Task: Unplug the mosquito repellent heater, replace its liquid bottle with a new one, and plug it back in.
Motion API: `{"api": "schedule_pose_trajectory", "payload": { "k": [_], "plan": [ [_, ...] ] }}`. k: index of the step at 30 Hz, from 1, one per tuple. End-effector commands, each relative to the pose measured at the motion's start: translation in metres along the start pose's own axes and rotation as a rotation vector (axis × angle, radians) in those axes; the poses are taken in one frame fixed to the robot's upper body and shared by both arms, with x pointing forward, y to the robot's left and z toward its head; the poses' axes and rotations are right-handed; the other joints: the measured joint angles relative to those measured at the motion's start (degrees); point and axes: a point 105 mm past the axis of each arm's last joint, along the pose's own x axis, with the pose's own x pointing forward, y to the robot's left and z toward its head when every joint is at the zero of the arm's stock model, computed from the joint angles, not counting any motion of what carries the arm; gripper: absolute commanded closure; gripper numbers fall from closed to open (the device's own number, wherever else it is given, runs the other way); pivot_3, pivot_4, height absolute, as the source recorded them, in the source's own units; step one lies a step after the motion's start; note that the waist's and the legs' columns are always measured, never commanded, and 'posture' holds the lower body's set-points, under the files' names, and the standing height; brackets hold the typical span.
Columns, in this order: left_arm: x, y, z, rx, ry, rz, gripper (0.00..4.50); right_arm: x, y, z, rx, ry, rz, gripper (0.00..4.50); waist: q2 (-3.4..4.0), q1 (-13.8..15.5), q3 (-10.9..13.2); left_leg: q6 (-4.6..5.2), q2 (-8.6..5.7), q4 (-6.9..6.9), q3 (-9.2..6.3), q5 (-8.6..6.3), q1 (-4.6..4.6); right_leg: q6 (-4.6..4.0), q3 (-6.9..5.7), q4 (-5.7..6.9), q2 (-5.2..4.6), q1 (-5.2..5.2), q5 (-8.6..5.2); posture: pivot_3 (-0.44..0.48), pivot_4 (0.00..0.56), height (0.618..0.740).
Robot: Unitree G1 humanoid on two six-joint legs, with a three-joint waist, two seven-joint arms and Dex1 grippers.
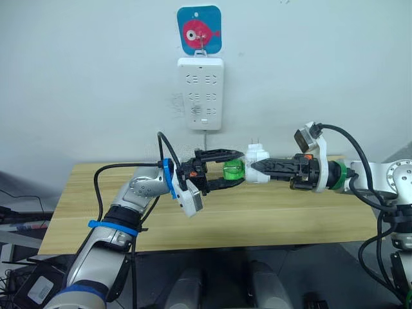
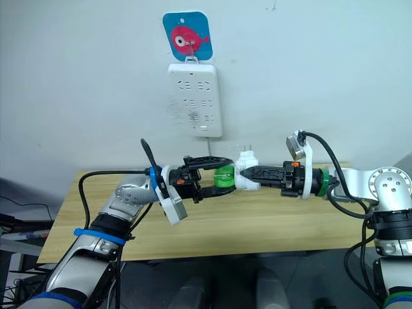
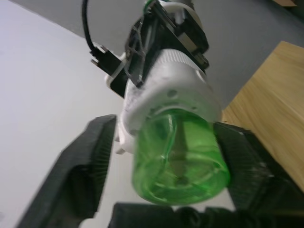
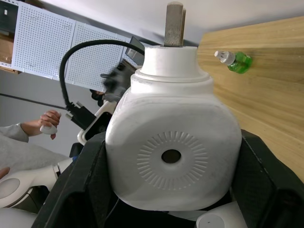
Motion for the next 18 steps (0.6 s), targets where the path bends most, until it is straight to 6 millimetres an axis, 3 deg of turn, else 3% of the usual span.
{"api": "schedule_pose_trajectory", "payload": {
  "k": [1, 6, 9, 13, 18],
  "plan": [
    [-0.001, 0.009, 0.0, 0.027, -0.008, 0.021, 2.24, -0.003, 0.014, 0.005, -0.035, -0.022, 0.051, 1.53, 0.0, -0.1, 0.0, 0.0, 0.0, 0.0, 0.0, 0.0, 0.0, 0.0, 0.0, 0.0, 0.0, 0.0, 0.0, -0.135, 0.225, 0.74],
    [-0.002, 0.009, -0.001, 0.002, -0.006, 0.023, 2.24, -0.004, 0.014, 0.002, -0.035, -0.011, 0.051, 1.53, 0.0, -0.3, 0.0, 0.02, 0.0, 0.0, 0.0, -0.01, 0.0, 0.0, 0.0, 0.0, 0.0, 0.0, 0.0, -0.137, 0.229, 0.74],
    [0.006, 0.012, 0.005, -0.123, -0.042, 0.035, 2.24, -0.004, 0.015, 0.001, -0.039, 0.0, 0.047, 1.53, 0.0, -0.4, 0.0, 0.04, 0.01, 0.0, -0.01, -0.02, 0.0, 0.0, 0.0, 0.0, 0.0, 0.0, 0.0, -0.137, 0.231, 0.74],
    [0.014, 0.025, 0.02, -0.562, -0.098, -0.026, 2.24, -0.007, 0.016, -0.004, -0.05, 0.037, 0.039, 1.53, 0.01, -0.6, 0.0, 0.05, 0.03, 0.0, -0.04, -0.03, -0.03, 0.0, 0.0, -0.02, 0.0, -0.02, 0.0, -0.137, 0.235, 0.74],
    [0.001, 0.022, 0.028, -1.432, -0.043, -0.229, 2.24, -0.012, 0.018, -0.02, -0.108, 0.142, 0.016, 1.53, 0.05, -1.1, 0.0, 0.08, 0.11, -0.03, -0.14, -0.05, -0.01, 0.0, -0.1, -0.04, 0.07, 0.0, -0.01, -0.129, 0.238, 0.74]
  ]
}}
